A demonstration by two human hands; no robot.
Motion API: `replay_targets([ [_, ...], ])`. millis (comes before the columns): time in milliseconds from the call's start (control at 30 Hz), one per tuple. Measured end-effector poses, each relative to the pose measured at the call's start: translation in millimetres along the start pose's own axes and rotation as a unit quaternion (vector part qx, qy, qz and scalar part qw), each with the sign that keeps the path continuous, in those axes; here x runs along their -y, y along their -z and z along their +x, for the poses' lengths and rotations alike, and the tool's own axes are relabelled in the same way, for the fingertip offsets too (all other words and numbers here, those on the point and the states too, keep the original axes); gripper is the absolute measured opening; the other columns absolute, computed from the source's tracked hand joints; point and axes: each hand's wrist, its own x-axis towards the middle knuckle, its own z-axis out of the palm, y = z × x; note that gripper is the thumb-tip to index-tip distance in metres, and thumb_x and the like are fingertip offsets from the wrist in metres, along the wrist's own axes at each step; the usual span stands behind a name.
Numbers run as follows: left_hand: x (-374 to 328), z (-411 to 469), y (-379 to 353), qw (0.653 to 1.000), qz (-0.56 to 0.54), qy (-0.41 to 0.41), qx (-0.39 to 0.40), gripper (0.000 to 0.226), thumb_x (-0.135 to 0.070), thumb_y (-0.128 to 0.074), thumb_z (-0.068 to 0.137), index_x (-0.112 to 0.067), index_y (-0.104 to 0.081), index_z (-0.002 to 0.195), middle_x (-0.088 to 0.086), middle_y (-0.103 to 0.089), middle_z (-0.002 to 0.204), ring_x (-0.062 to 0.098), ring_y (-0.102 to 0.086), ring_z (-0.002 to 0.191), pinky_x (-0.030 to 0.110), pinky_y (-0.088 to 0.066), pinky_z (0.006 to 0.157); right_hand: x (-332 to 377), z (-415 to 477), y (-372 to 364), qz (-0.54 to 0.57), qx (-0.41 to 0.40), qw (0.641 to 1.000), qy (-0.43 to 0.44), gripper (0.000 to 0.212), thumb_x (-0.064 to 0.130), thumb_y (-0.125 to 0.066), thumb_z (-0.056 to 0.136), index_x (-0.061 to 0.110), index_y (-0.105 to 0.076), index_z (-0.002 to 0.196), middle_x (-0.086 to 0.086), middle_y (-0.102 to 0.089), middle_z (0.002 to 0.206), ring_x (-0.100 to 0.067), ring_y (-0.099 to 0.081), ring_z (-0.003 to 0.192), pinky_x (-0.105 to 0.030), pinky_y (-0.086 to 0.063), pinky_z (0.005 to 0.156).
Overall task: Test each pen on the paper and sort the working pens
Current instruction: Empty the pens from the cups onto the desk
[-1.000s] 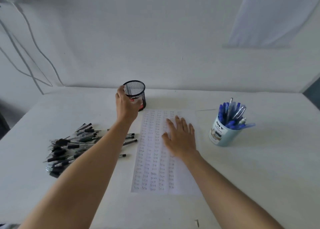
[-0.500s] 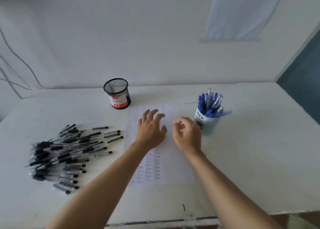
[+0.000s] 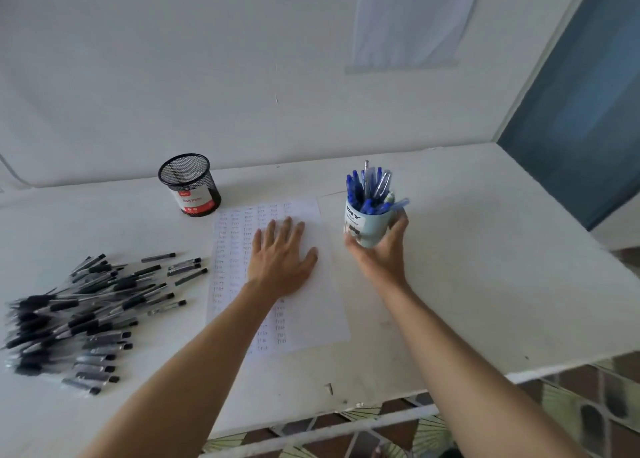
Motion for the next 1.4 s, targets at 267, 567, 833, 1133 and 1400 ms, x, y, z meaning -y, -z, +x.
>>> replay_targets([
  [267, -1.5, -1.6, 0.2, 1.000, -0.012, 0.005, -0.018, 0.067, -0.059, -0.029, 0.099, -0.029, -0.018, 0.158, -0.002, -0.010, 0.168, 0.024, -0.002, 0.154, 0.046, 0.000, 0.125, 4.7, 19.6, 6.9, -0.019, -0.066, 0.995, 0.070, 0.053, 0.012, -0.086, 0.063, 0.022, -0.056, 0.105, 0.015, -0.061, 0.091, -0.005, -0.063, 0.083, -0.024, -0.053, 0.072],
  [567, 1.2, -1.4, -0.8, 1.000, -0.009, 0.001, -0.018, 0.068, -0.060, -0.028, 0.099, -0.029, -0.017, 0.158, -0.001, -0.009, 0.168, 0.025, -0.001, 0.154, 0.047, 0.000, 0.125, -9.1, 40.8, 67.5, -0.365, -0.107, 0.916, 0.125, 0.082, 0.004, -0.073, 0.061, 0.022, -0.048, 0.137, 0.000, -0.054, 0.130, -0.026, -0.044, 0.130, -0.057, -0.028, 0.112],
  [833, -1.6, -1.9, -0.6, 1.000, -0.010, 0.000, -0.023, 0.068, -0.059, -0.029, 0.099, -0.027, -0.018, 0.158, -0.001, -0.010, 0.168, 0.026, -0.002, 0.154, 0.047, 0.000, 0.125, -16.0, 39.9, 112.2, -0.561, -0.063, 0.803, 0.193, 0.084, -0.014, -0.069, 0.062, 0.022, -0.053, 0.136, -0.008, -0.050, 0.141, -0.039, -0.031, 0.143, -0.058, -0.019, 0.116],
  [1133, -0.1, 0.7, -3.4, 1.000, -0.005, -0.002, -0.028, 0.067, -0.058, -0.030, 0.099, -0.026, -0.021, 0.157, 0.000, -0.014, 0.167, 0.026, -0.007, 0.154, 0.048, -0.004, 0.125, -12.8, 31.4, 137.4, -0.608, -0.106, 0.763, 0.191, 0.082, -0.016, -0.066, 0.068, 0.024, -0.055, 0.138, -0.010, -0.042, 0.152, -0.041, -0.024, 0.147, -0.062, -0.015, 0.118],
  [1400, -0.9, 0.5, -3.0, 1.000, -0.007, 0.000, -0.028, 0.066, -0.057, -0.031, 0.100, -0.025, -0.022, 0.157, 0.000, -0.014, 0.167, 0.026, -0.007, 0.154, 0.048, -0.004, 0.125, -11.5, 20.4, 168.4, -0.655, -0.113, 0.743, 0.079, 0.089, -0.009, -0.067, 0.075, 0.031, -0.037, 0.148, -0.005, -0.018, 0.164, -0.036, 0.000, 0.152, -0.059, 0.003, 0.119],
])
